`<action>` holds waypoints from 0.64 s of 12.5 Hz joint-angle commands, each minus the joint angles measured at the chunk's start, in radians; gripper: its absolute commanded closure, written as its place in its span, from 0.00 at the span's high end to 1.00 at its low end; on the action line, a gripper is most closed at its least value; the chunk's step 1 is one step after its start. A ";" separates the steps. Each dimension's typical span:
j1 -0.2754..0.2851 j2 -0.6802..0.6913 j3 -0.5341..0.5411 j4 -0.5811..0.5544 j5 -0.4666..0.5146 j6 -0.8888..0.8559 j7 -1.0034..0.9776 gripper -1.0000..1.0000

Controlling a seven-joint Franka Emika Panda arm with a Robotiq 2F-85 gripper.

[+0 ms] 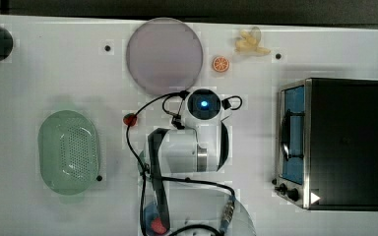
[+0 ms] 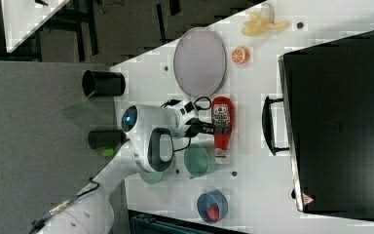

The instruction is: Pick ketchup from strainer and place it on the table

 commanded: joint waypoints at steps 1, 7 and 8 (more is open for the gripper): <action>-0.020 0.013 -0.017 0.022 0.003 0.089 -0.035 0.82; -0.020 -0.163 -0.015 0.124 0.005 -0.076 -0.033 1.00; -0.020 -0.195 -0.016 0.170 0.006 -0.137 -0.026 1.00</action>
